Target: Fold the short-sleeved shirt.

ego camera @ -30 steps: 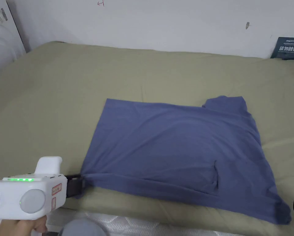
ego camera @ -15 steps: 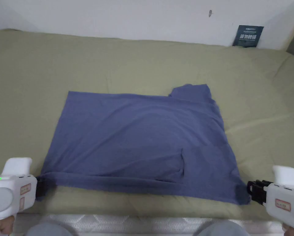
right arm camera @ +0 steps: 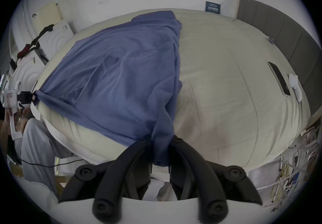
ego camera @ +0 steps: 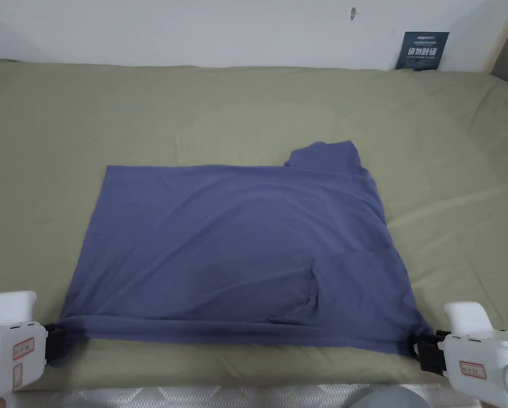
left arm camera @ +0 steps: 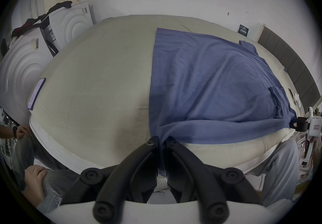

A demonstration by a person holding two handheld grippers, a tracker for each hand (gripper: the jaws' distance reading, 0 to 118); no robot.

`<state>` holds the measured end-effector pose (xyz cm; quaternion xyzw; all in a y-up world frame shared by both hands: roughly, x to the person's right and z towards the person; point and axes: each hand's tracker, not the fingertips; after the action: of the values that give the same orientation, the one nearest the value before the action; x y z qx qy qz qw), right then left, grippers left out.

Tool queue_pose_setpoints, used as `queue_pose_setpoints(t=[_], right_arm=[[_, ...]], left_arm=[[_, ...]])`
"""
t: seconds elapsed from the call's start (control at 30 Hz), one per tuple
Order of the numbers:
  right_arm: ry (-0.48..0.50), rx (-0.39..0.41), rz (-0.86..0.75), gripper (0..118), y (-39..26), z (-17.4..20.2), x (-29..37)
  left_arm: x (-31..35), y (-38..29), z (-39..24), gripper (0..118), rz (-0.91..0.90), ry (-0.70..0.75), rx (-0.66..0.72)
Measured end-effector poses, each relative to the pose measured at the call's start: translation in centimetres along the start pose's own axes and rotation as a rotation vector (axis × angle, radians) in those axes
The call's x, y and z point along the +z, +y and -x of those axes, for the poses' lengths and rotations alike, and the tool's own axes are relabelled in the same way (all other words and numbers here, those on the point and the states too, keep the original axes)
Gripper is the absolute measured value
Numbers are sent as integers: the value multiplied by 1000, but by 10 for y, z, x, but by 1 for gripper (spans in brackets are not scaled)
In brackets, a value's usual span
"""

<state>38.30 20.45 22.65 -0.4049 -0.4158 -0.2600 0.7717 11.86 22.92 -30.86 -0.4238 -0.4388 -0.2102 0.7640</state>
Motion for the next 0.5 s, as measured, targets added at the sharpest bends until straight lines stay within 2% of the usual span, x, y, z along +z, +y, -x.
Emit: queue_pose_setpoints(t=[0.07,0.3,0.5], right_arm=[[44,-42,-18,12,3,-4,7],[37,-30,-79,11,23,-6,37],[43,-38,-151,11,80,-5,45]], left_arm=[[1,3,5,6,-23,45,-30],[12,16,1,6,-28,29,-42],[18,61,-2,6,-62,2,-37]])
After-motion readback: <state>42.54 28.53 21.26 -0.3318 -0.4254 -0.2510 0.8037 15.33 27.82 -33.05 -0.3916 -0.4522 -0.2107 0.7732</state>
